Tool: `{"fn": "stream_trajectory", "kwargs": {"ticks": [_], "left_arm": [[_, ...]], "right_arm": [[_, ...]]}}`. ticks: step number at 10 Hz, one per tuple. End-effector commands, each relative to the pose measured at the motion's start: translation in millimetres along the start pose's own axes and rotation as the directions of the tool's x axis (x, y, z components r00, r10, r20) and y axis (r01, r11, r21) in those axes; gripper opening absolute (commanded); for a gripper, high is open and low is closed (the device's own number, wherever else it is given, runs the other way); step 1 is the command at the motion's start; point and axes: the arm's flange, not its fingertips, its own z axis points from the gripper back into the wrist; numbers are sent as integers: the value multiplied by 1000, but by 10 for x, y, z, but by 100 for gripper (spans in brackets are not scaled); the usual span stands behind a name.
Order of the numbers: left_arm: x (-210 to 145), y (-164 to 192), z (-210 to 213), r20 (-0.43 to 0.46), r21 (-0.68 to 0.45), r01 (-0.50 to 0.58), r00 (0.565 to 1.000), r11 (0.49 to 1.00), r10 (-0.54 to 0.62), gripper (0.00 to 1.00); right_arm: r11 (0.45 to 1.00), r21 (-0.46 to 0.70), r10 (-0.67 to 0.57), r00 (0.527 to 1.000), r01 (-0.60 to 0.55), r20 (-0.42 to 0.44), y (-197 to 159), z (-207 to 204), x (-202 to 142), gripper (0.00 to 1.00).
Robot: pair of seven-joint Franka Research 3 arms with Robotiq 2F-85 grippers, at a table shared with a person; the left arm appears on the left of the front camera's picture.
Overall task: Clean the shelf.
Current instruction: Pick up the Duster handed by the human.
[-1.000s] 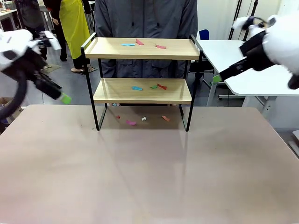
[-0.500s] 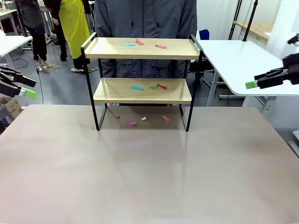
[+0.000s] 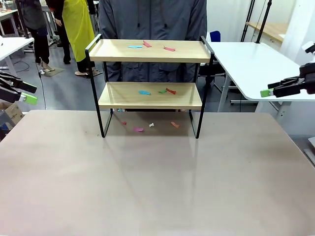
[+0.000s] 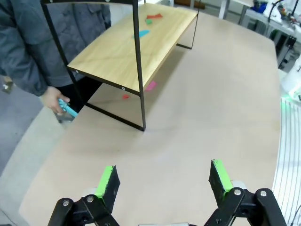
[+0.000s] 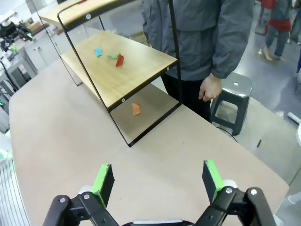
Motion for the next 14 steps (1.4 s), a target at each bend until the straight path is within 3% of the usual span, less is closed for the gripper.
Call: {"fn": "stream_trajectory", "kwargs": {"ticks": [1, 4, 8, 12, 14], "left_arm": [[-27, 22, -10, 8, -4, -1, 1000, 1000, 1, 100], [-367, 468, 137, 186, -117, 46, 982, 992, -24, 100], [-795, 990, 274, 330, -127, 242, 925, 962, -189, 100], [-1056, 1339, 277, 475, -235, 324, 861, 916, -183, 100], [-1078, 1348, 247, 489, -250, 318, 857, 914, -165, 100]], "right_arm": [[1000, 16, -9, 1000, 8, 19, -33, -5, -34, 100], [987, 161, -22, 986, -5, 165, -730, 24, -243, 100], [978, 195, 2, 937, -74, 348, -1395, 43, -538, 100], [972, 209, 8, 905, -107, 426, -1755, 30, -676, 100], [974, 201, 9, 906, -104, 423, -1783, 13, -705, 100]]}}
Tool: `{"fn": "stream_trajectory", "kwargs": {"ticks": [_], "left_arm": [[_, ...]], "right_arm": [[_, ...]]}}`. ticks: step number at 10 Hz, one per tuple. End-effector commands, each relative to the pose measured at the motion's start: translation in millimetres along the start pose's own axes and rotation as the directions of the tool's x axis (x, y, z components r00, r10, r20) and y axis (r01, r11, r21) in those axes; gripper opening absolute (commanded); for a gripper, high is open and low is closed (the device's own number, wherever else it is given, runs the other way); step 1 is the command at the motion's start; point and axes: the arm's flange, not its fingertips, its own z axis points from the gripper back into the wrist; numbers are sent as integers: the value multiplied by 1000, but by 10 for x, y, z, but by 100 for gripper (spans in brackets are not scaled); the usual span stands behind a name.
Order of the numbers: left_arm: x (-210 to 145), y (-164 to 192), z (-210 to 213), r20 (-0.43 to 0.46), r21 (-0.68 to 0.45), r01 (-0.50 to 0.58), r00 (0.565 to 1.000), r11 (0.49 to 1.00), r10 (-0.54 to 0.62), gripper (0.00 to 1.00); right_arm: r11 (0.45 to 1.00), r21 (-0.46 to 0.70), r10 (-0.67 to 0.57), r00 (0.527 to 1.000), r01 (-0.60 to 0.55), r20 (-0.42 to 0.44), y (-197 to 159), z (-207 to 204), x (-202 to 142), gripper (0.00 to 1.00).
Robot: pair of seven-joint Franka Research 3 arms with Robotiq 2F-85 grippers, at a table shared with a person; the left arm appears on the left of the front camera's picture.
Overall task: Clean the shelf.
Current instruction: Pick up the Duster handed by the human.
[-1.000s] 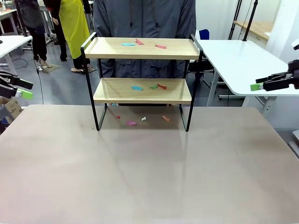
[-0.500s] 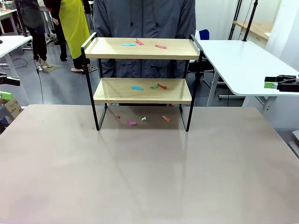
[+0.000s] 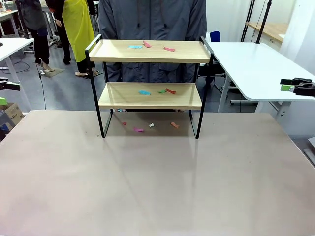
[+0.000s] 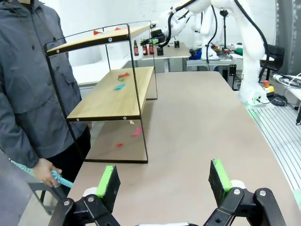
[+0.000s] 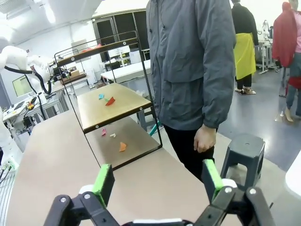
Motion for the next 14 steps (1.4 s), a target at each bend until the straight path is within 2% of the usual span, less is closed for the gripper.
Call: {"fn": "stream_trajectory", "kwargs": {"ticks": [1, 2, 3, 4, 5, 14], "left_arm": [[29, 42, 22, 30, -6, 1, 1000, 1000, -1, 100], [9, 38, 16, 42, -5, -6, 999, 1000, 7, 100], [19, 46, 8, 57, -9, -13, 998, 1000, 13, 100], [34, 18, -4, 98, 21, -31, 995, 999, 28, 100], [-28, 11, -5, 16, -14, -6, 1000, 1000, 6, 100], [-28, 11, -5, 16, -14, -6, 1000, 1000, 6, 100]], "right_arm": [[999, -7, 37, 999, -37, 28, -32, -9, 23, 100], [999, -17, 41, 999, -41, 29, -29, -4, 18, 100], [999, 29, 22, 1000, -21, -17, -33, -11, 18, 100], [1000, -4, 3, 1000, -3, 2, -13, 19, 6, 100], [1000, -4, 3, 1000, -3, 2, -13, 19, 6, 100], [1000, -4, 3, 1000, -3, 2, -13, 19, 6, 100]]}}
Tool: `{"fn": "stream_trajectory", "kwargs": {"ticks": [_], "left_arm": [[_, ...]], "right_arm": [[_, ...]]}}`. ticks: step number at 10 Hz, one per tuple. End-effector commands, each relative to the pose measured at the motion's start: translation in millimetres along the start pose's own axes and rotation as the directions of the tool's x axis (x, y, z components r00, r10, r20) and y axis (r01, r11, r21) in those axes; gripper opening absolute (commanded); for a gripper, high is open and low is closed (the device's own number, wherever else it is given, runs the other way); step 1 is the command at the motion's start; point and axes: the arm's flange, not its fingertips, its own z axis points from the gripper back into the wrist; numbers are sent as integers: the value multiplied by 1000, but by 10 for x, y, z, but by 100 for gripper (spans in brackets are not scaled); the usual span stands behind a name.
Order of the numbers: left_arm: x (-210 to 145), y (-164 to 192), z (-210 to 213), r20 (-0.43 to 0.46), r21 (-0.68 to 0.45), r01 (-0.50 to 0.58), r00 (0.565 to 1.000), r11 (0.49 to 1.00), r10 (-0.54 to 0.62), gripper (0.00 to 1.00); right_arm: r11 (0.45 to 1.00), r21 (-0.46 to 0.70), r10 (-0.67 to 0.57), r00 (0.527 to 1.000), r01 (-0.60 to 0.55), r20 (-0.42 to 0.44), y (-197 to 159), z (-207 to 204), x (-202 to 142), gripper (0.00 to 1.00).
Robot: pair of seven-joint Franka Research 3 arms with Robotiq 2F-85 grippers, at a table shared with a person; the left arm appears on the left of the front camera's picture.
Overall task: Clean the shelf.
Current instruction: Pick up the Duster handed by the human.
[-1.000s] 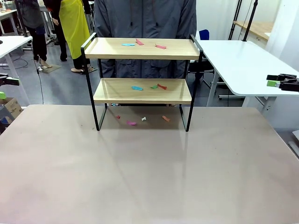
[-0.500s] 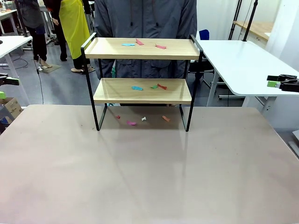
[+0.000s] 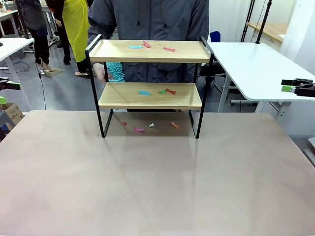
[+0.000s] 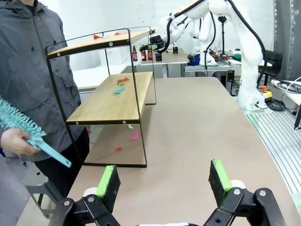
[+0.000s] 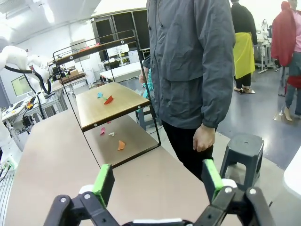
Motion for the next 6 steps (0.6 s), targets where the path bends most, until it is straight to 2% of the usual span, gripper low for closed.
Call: {"fn": "stream_trajectory", "kwargs": {"ticks": [1, 6], "left_arm": [[-1, -2, -4, -13, -8, 4, 1000, 1000, -5, 100], [-1, -2, -4, -13, -8, 4, 1000, 1000, -5, 100]], "right_arm": [[1000, 0, 3, 1000, -3, 6, 11, -16, 25, 100], [1000, 0, 3, 1000, -3, 6, 11, -16, 25, 100]]}}
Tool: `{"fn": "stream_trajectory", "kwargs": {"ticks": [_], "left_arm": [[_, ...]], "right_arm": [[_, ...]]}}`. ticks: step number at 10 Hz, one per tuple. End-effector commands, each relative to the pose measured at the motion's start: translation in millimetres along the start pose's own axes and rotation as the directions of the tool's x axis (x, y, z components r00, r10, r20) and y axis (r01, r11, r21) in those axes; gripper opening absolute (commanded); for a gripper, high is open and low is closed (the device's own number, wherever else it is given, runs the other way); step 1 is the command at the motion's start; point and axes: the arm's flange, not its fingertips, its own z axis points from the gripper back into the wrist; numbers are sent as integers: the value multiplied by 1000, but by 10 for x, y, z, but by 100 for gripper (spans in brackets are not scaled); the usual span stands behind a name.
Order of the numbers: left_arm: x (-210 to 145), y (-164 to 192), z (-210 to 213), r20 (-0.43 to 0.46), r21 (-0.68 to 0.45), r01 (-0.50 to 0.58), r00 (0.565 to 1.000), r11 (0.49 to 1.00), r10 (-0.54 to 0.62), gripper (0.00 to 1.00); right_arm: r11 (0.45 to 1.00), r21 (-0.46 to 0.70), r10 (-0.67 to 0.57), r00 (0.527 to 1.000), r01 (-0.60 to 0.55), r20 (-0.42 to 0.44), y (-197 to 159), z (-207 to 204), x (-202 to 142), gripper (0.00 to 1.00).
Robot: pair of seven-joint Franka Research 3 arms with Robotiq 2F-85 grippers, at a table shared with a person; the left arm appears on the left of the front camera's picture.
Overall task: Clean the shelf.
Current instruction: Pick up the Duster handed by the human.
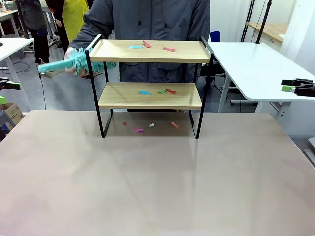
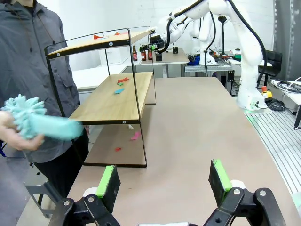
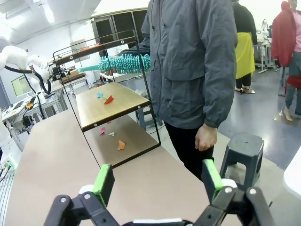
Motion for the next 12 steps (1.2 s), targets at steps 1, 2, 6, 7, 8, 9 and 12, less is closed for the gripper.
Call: {"fn": "stream_trajectory", "kwargs": {"ticks": [1, 2, 6, 7, 8, 9, 12], "left_arm": [[-1, -2, -4, -13, -8, 4, 1000, 1000, -5, 100], [-1, -2, -4, -13, -8, 4, 1000, 1000, -5, 100], [-1, -2, -4, -13, -8, 4, 1000, 1000, -5, 100], [-1, -2, -4, -13, -8, 4, 1000, 1000, -5, 100], [-1, -2, -4, -13, -8, 4, 1000, 1000, -5, 100], [-1, -2, -4, -13, -8, 4, 1000, 1000, -5, 100], [-1, -2, -4, -13, -8, 4, 1000, 1000, -5, 100]], "right_arm": [[1000, 0, 3, 1000, -3, 6, 11, -16, 25, 100], [1000, 0, 3, 1000, -3, 6, 11, -16, 25, 100], [1000, 0, 3, 1000, -3, 6, 11, -16, 25, 100], [1000, 0, 3, 1000, -3, 6, 11, -16, 25, 100], [1000, 0, 3, 1000, -3, 6, 11, -16, 25, 100], [1000, 0, 3, 1000, -3, 6, 11, -16, 25, 100], [1000, 0, 3, 1000, -3, 6, 11, -16, 25, 100]]}}
